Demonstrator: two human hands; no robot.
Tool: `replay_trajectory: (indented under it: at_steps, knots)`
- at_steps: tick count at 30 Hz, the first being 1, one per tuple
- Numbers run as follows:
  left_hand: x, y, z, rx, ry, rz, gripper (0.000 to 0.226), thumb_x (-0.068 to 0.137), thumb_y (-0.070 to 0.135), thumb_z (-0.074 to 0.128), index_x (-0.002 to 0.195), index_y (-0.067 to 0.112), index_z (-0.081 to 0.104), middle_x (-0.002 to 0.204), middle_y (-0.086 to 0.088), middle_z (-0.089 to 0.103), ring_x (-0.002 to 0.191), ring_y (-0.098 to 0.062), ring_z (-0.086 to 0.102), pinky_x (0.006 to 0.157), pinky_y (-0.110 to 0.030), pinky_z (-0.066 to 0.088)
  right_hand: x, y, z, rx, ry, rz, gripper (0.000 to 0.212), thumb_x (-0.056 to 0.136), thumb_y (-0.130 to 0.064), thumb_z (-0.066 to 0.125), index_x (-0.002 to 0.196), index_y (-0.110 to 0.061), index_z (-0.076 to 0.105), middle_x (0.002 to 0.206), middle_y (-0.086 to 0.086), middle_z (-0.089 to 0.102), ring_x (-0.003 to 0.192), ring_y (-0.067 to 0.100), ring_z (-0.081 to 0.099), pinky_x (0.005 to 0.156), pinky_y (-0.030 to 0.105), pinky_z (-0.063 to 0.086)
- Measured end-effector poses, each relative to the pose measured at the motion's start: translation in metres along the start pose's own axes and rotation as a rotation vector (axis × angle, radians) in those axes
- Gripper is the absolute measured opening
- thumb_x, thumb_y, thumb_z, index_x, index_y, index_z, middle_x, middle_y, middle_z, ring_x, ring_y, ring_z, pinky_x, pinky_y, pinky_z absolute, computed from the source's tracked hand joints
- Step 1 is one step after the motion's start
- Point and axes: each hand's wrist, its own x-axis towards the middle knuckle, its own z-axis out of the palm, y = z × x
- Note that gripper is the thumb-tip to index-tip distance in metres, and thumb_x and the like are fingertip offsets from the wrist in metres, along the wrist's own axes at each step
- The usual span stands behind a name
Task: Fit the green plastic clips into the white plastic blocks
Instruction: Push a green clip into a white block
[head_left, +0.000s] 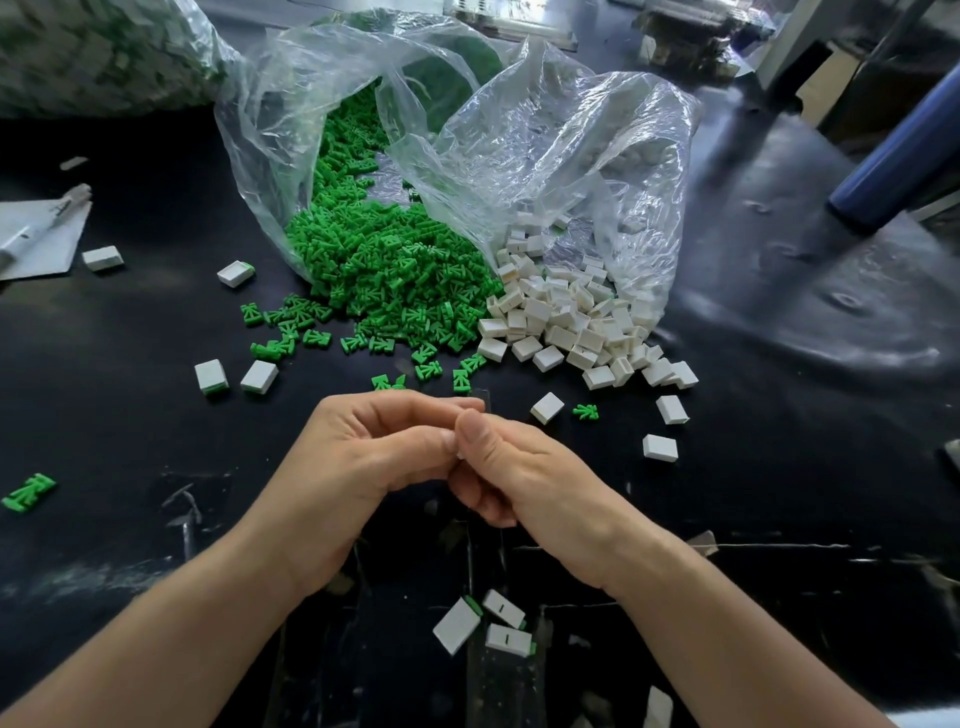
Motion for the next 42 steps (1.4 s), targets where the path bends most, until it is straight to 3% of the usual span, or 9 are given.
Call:
replay_trajectory:
  at_steps: [5,10,18,23,27,30,35,39,42]
  knots:
    - [0.001,-0.001,0.001,-0.091,0.031,-0.063,0.016,0.062,0.005,0.061,0.071,0.004,0.075,0.099,-0.008,0.073,0.078,-0.023,0.071,0.063,-0.023,0.055,0.003,0.007,0.001,-0.111,0.046,-0.039,0.073,0.075,-0.058,0.032,0.101,0.006,0.055,0.059,-0.015,0.04,0.054,0.0,0.035,0.056,0.02,0.03]
    - [0.001,0.0,0.002,-0.116,0.043,-0.076,0.016,0.061,0.003,0.061,0.069,0.005,0.075,0.097,-0.007,0.073,0.082,-0.021,0.071,0.064,-0.021,0.054,0.001,0.003,0.002,-0.101,0.052,-0.047,0.034,0.076,-0.055,0.032,0.074,-0.028,0.053,0.052,-0.026,0.049,0.051,-0.008,0.043,0.054,0.011,0.032]
    - [0.001,0.0,0.002,-0.137,0.045,-0.095,0.015,0.058,-0.005,0.069,0.068,0.004,0.075,0.097,-0.007,0.073,0.083,-0.02,0.071,0.064,-0.02,0.054,0.004,0.007,0.002,-0.132,0.07,-0.082,0.035,0.085,-0.058,0.032,0.064,-0.048,0.058,0.053,-0.027,0.049,0.051,-0.008,0.043,0.056,0.014,0.029]
    - [0.002,-0.001,0.001,-0.144,0.045,-0.087,0.017,0.063,0.005,0.061,0.071,0.005,0.076,0.098,-0.009,0.073,0.076,-0.022,0.071,0.064,-0.023,0.055,0.006,0.012,0.001,-0.146,0.088,-0.065,0.061,0.082,-0.059,0.03,0.103,-0.011,0.062,0.056,-0.021,0.046,0.057,-0.002,0.04,0.059,0.019,0.032]
    - [0.003,-0.002,0.0,-0.135,0.049,-0.074,0.019,0.064,0.008,0.061,0.075,0.006,0.076,0.089,-0.016,0.073,0.071,-0.023,0.07,0.065,-0.024,0.056,0.005,0.006,-0.004,-0.236,0.103,-0.049,0.077,0.075,-0.074,0.025,0.08,-0.006,0.061,0.053,-0.013,0.049,0.053,0.001,0.041,0.059,0.024,0.034]
    - [0.004,-0.002,-0.001,-0.055,0.097,-0.03,0.016,0.063,0.013,0.064,0.072,0.016,0.077,0.078,-0.008,0.073,0.069,-0.014,0.068,0.06,-0.019,0.054,0.004,-0.001,-0.016,-0.4,0.264,-0.096,0.077,0.074,-0.076,0.025,0.073,-0.009,0.063,0.051,-0.01,0.05,0.051,0.002,0.044,0.055,0.023,0.037]
    - [-0.001,0.001,-0.001,0.145,-0.018,-0.056,0.014,0.062,0.019,0.068,0.074,0.018,0.076,0.064,-0.006,0.069,0.053,-0.007,0.059,0.045,-0.015,0.043,0.003,0.0,-0.043,-0.698,0.609,-0.138,0.016,0.083,-0.036,0.063,0.093,-0.025,0.066,0.074,-0.012,0.052,0.067,0.002,0.047,0.068,0.019,0.04]
    - [-0.005,0.001,0.004,0.265,-0.252,-0.18,0.019,0.06,0.021,0.076,0.078,0.019,0.076,0.06,-0.001,0.066,0.05,-0.003,0.055,0.047,-0.013,0.042,0.004,0.005,-0.05,-0.836,0.622,-0.079,0.038,0.08,-0.03,0.068,0.116,-0.022,0.061,0.1,-0.008,0.046,0.091,0.009,0.047,0.088,0.022,0.038]
    - [-0.006,0.004,0.006,0.287,-0.278,-0.208,0.02,0.066,0.029,0.081,0.079,0.016,0.075,0.06,0.0,0.066,0.047,0.0,0.053,0.044,-0.01,0.039,0.007,0.01,-0.049,-0.926,0.543,-0.011,0.039,0.082,-0.027,0.066,0.12,-0.022,0.058,0.112,-0.003,0.049,0.108,0.014,0.047,0.095,0.026,0.036]
